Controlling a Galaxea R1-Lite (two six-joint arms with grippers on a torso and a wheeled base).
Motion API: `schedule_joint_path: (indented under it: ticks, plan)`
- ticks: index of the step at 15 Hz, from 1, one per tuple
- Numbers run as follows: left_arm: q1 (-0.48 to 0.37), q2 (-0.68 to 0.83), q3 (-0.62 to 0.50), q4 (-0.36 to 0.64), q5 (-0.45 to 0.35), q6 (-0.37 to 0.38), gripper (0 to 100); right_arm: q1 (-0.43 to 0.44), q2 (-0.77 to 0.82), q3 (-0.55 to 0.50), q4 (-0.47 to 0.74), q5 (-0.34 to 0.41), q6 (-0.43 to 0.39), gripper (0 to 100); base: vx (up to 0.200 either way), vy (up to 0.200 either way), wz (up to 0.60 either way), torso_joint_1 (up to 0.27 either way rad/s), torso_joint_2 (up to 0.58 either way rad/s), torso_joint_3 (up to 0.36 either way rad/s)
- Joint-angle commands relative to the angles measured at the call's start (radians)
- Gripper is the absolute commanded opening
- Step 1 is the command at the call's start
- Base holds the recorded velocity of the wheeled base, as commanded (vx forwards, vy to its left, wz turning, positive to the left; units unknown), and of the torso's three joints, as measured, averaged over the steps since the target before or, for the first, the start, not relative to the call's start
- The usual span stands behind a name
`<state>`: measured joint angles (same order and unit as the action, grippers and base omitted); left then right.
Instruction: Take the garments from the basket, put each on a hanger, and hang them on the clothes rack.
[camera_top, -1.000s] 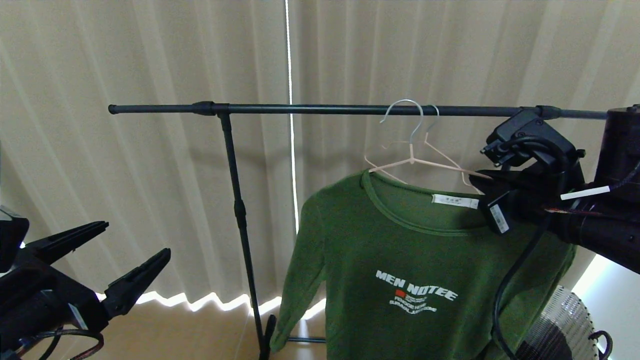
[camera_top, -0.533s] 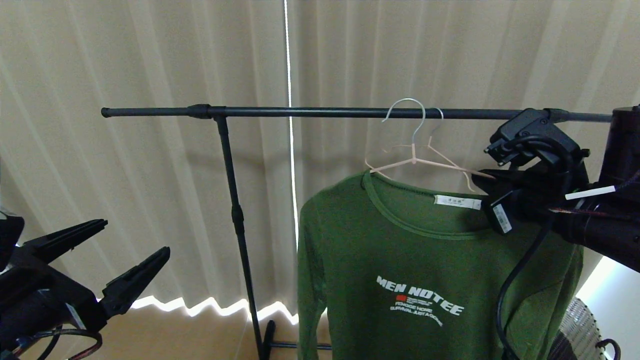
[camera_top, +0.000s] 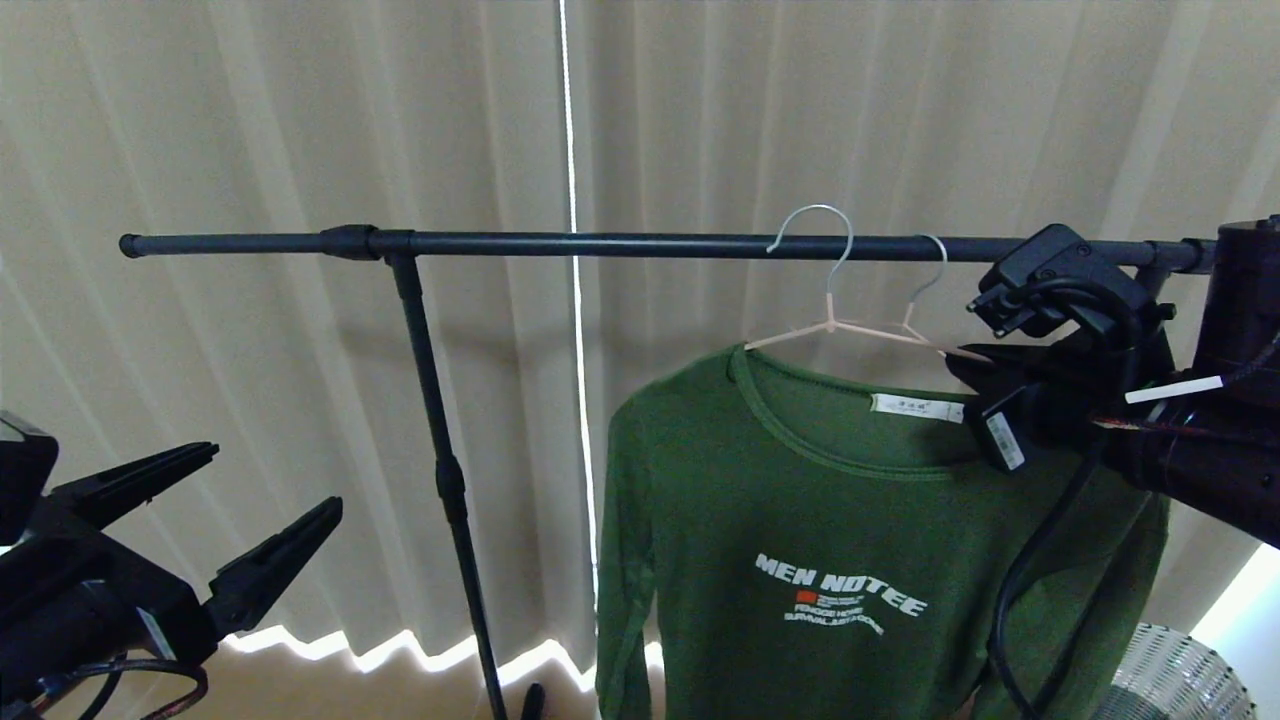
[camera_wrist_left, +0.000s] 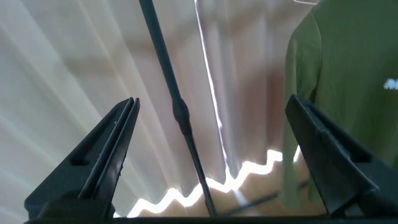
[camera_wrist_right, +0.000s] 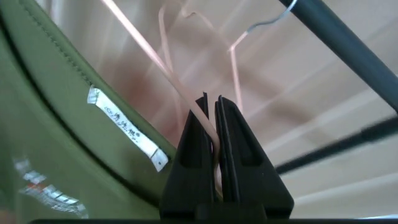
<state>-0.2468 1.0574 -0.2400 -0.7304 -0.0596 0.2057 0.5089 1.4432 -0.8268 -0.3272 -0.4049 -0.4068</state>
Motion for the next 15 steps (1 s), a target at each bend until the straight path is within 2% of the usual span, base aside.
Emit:
schedule_joint_path:
  ticks: [1, 7, 15]
  plan:
    - [0.0, 0.003, 0.004, -0.001, 0.0, 0.001, 100, 0.0, 0.002, 0.003, -0.001, 0.0, 0.0, 0, 0.2, 0.0, 0.0, 0.002, 0.0, 0.002]
    - [0.0, -0.001, 0.01, -0.001, 0.0, 0.003, 100, -0.049, 0.014, -0.009, 0.0, -0.014, -0.001, 0, 0.0, 0.0, 0.0, 0.0, 0.0, 0.0]
    - [-0.002, -0.005, 0.025, -0.001, 0.0, 0.003, 100, -0.092, 0.12, -0.124, 0.008, -0.114, -0.001, 0, 0.0, 0.0, 0.0, 0.0, 0.0, 0.0]
